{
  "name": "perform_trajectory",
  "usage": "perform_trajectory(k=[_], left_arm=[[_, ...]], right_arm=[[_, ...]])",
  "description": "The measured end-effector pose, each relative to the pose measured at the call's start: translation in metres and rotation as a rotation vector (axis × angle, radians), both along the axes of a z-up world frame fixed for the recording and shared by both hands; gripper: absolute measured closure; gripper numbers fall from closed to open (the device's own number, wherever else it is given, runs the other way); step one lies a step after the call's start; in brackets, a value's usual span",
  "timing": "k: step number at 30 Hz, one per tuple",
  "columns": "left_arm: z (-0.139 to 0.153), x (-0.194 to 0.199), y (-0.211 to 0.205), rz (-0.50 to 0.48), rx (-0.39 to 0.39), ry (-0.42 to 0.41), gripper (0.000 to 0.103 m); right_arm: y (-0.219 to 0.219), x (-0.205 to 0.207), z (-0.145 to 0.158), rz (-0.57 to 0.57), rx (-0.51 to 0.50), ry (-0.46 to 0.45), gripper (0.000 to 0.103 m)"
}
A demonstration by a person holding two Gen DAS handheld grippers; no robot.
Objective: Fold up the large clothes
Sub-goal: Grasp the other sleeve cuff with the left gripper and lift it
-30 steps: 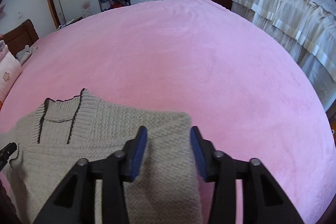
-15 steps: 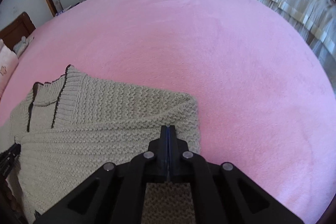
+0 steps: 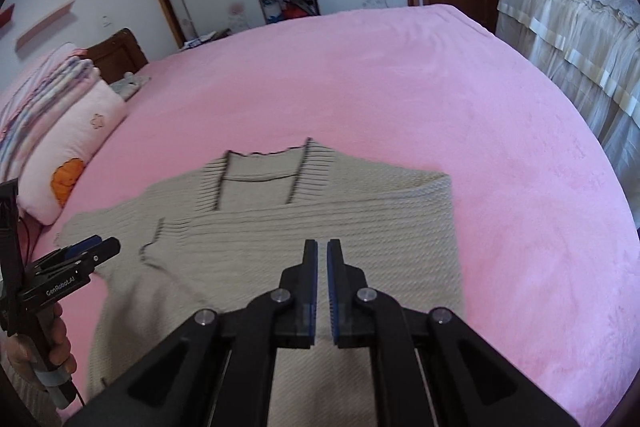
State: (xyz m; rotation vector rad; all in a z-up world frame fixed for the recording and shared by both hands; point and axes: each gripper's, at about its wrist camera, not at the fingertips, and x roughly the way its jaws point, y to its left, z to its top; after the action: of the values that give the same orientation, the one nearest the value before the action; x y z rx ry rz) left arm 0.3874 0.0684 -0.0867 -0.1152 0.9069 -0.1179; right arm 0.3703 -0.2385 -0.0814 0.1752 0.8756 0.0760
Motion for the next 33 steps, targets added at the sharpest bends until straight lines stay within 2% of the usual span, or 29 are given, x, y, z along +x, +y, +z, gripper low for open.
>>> perform_trajectory(k=[3, 6, 10, 17, 25, 28, 33], left_arm=[[0.026, -0.031, 0.009, -0.014, 0.014, -0.042, 0.032], [0.047, -0.061, 0.018, -0.040, 0.042, -0.062, 0.028], [0.067, -0.096, 0.031, -0.056, 0.063, -0.075, 0.017], [0.097, -0.135, 0.078, -0.020, 0.082, -0.116, 0.016], [0.112, -0.152, 0.148, 0.067, 0.096, -0.144, 0.014], [0.109, -0.149, 0.183, 0.124, 0.069, -0.134, 0.006], [0.093, -0.127, 0.243, 0.200, 0.032, -0.092, 0.006]], right_arm=[[0.020, -0.022, 0.017, 0.020, 0.006, -0.015, 0.094], [0.042, -0.042, 0.032, 0.040, 0.006, -0.033, 0.085], [0.076, -0.063, 0.048, 0.081, 0.007, -0.048, 0.084], [0.145, -0.083, 0.077, 0.176, 0.015, -0.087, 0.084], [0.227, -0.087, 0.103, 0.288, -0.012, -0.135, 0.084], [0.252, -0.082, 0.105, 0.322, -0.024, -0.144, 0.084], [0.297, -0.058, 0.097, 0.367, -0.037, -0.135, 0.084]])
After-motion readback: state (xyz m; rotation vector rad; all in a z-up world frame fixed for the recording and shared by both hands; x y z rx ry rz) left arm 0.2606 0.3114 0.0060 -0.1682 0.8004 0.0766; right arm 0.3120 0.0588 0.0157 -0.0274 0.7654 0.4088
